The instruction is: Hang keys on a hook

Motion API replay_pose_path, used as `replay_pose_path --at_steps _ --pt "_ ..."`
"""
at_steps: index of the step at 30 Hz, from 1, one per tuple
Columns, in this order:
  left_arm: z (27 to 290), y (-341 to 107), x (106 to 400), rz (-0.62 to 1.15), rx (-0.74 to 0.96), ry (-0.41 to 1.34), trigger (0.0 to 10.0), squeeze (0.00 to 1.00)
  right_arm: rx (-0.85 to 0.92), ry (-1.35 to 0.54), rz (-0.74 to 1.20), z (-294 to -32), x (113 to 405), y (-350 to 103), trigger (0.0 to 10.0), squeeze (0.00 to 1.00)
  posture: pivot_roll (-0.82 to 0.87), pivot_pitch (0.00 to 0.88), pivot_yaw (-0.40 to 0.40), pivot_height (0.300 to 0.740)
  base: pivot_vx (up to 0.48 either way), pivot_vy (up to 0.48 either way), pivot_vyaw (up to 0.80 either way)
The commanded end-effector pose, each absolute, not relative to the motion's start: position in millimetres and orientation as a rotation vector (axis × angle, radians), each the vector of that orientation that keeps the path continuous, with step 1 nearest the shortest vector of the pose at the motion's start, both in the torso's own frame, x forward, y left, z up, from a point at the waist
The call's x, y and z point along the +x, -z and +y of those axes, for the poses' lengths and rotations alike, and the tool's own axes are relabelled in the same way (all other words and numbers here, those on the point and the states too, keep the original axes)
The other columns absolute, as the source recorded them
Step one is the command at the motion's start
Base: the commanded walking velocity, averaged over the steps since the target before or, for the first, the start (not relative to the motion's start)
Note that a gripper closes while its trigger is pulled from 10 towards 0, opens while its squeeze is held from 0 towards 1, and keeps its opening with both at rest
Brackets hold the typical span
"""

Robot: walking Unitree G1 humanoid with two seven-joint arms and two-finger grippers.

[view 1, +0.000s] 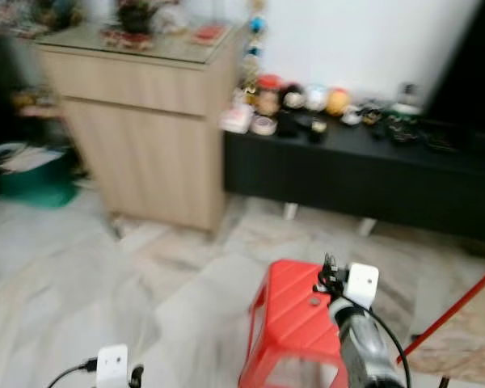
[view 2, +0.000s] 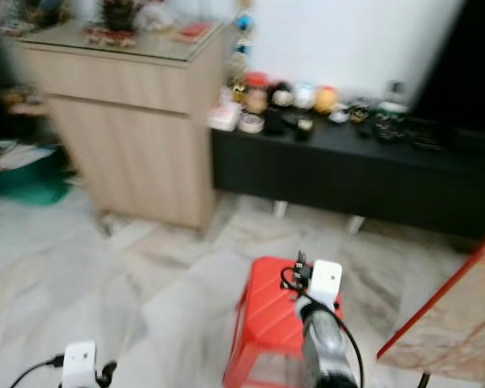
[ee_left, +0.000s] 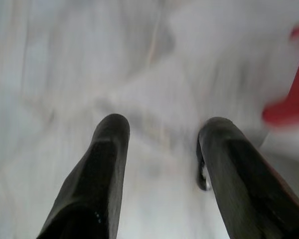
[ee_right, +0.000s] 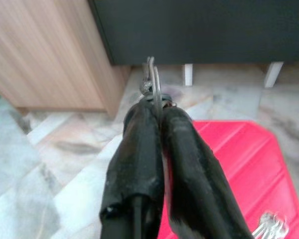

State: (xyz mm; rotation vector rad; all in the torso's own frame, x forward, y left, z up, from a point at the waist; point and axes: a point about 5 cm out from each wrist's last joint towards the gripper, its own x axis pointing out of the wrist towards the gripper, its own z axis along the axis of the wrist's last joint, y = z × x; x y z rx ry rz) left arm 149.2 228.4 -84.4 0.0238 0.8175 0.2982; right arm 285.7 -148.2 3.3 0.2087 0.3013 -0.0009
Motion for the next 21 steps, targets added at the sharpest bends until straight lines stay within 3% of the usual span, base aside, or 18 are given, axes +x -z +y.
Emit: replay_pose_path --at_steps 1,12,21 --pt "232 82 154 0.807 0.021 -0.309 10.0 0.0 0.209 0.012 0.312 -150 284 -1 10.0 0.0 0.09 0.0 -0.051 0.74 -0.27 0.0 0.0" --pt "231 81 156 0.809 0.028 -0.3 10.0 0.0 0.22 0.037 0.329 -151 283 1 10.0 0.0 0.09 0.0 -0.051 0.74 -0.025 0.0 0.0" --pt "231 82 154 0.82 0.051 -0.284 10.0 0.0 0.226 0.201 0.514 -181 254 32 10.0 0.0 0.09 0.0 -0.052 0.74 0.0 0.0 0.0"
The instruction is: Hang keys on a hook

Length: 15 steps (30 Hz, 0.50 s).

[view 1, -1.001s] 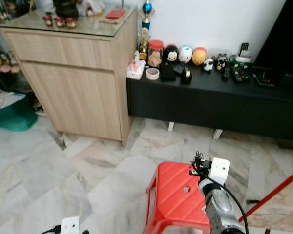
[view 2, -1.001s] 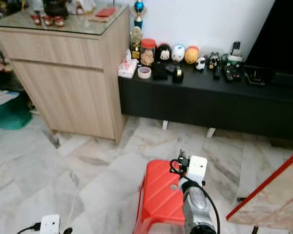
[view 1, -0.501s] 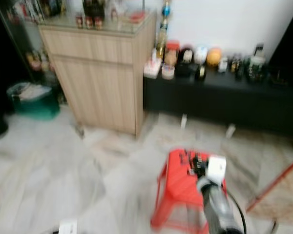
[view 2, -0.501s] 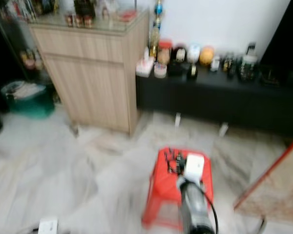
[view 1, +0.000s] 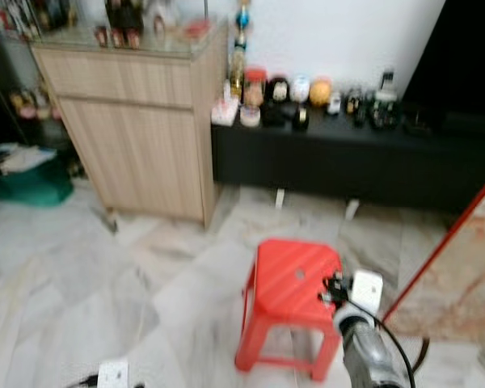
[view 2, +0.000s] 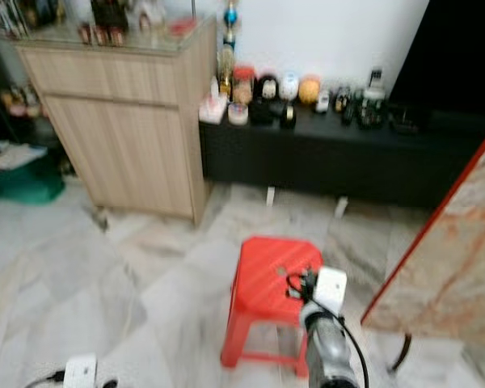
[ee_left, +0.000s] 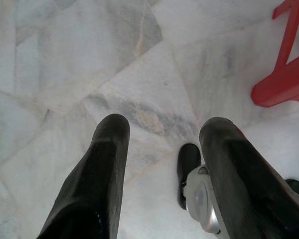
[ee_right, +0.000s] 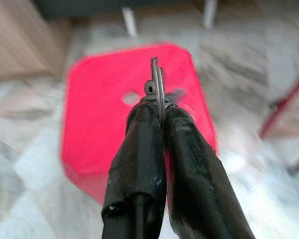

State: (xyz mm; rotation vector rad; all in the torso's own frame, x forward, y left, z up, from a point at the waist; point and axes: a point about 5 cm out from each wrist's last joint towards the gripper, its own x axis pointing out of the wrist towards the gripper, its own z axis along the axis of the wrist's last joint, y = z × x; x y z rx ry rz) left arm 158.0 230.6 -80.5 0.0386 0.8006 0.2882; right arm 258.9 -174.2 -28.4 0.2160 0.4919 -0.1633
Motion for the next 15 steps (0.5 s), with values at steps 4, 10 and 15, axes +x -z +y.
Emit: replay_pose_path --at_steps 4,10,15 --pt "232 82 153 0.823 0.054 -0.287 10.0 0.0 0.292 0.262 0.535 -185 246 38 10.0 0.0 0.08 0.0 -0.046 0.74 0.0 -0.209 0.0" --pt "232 83 153 0.827 0.058 -0.28 10.0 0.0 0.372 0.342 0.595 -190 236 48 10.0 0.0 0.08 0.0 -0.044 0.74 0.0 -0.284 0.0" --pt "232 82 154 0.824 0.062 -0.278 10.0 0.0 0.339 0.338 0.603 -192 235 48 10.0 0.0 0.08 0.0 -0.045 0.74 0.0 -0.364 0.0"
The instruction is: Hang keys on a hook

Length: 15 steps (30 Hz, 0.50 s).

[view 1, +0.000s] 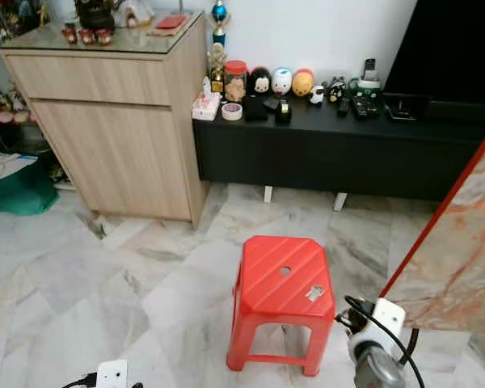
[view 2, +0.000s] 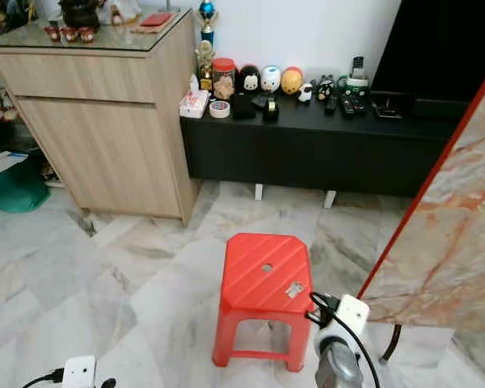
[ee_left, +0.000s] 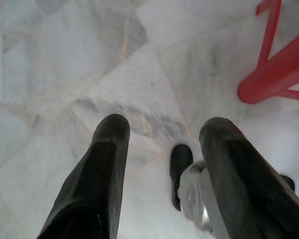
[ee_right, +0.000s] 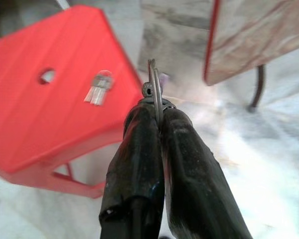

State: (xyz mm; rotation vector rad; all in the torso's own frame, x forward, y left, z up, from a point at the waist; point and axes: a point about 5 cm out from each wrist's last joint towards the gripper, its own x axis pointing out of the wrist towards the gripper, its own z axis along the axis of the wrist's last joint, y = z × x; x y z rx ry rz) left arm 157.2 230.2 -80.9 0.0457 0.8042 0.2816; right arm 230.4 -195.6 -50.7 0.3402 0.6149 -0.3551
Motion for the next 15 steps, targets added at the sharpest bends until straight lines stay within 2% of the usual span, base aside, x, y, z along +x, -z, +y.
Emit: replay_pose_path --at_steps 1,15 --pt "232.1 82.4 153.5 0.824 0.063 -0.278 10.0 0.0 0.345 0.336 0.599 -191.5 235.2 47.8 10.0 0.0 0.08 0.0 -0.044 0.74 0.0 -0.386 0.0" --pt "230.6 83.7 151.5 0.835 0.064 -0.267 10.0 0.0 0.354 0.31 0.571 -186.9 241.1 43.8 10.0 0.0 0.07 0.0 -0.04 0.74 0.0 -0.405 0.0"
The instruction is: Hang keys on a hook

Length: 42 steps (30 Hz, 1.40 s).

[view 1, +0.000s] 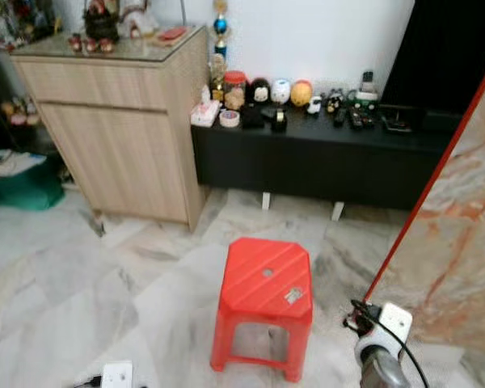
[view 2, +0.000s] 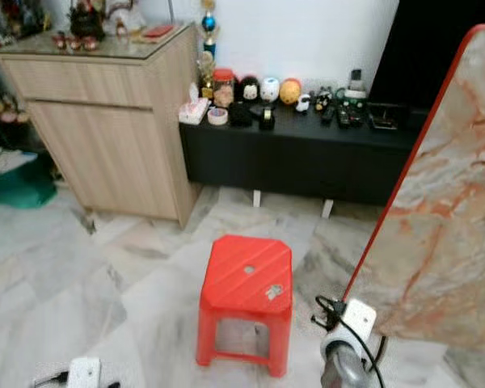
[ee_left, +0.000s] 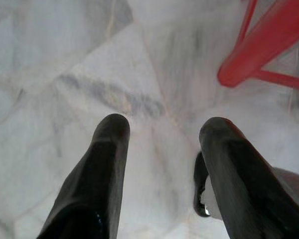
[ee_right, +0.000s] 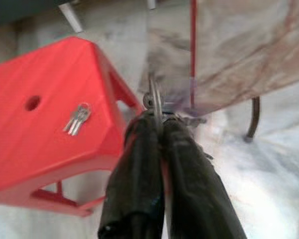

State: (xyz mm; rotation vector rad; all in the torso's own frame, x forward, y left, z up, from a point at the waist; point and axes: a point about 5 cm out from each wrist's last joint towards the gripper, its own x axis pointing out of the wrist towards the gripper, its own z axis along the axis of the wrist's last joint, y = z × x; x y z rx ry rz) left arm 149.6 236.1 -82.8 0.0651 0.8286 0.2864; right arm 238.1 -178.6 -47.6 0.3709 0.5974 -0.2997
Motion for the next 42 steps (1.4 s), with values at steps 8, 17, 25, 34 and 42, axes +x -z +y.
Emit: replay_pose_path --at_steps 8,17,25,34,42 --pt "230.5 83.8 151.6 0.835 0.064 -0.264 10.0 0.0 0.368 0.3 0.556 -181.7 245.6 41.1 10.0 0.0 0.07 0.0 -0.041 0.74 0.0 -0.434 0.0" --pt "229.4 84.2 151.0 0.837 0.062 -0.259 10.0 0.0 0.378 0.293 0.552 -181.8 248.9 39.3 10.0 0.0 0.07 0.0 -0.04 0.74 0.0 -0.432 0.0" --pt "228.9 84.5 150.9 0.839 0.062 -0.257 10.0 0.0 0.374 0.284 0.561 -187.1 249.5 39.2 10.0 0.0 0.07 0.0 -0.039 0.74 0.0 -0.433 0.0" --pt "227.7 84.7 151.7 0.842 0.056 -0.257 10.0 0.0 0.399 0.289 0.558 -188.4 249.5 39.3 10.0 0.0 0.07 0.0 -0.037 0.74 0.0 -0.096 0.0" --pt "229.1 84.6 151.2 0.844 0.052 -0.267 10.0 0.0 0.401 0.287 0.554 -188.8 250.5 38.5 10.0 0.0 0.07 0.0 -0.037 0.74 0.0 0.0 0.0"
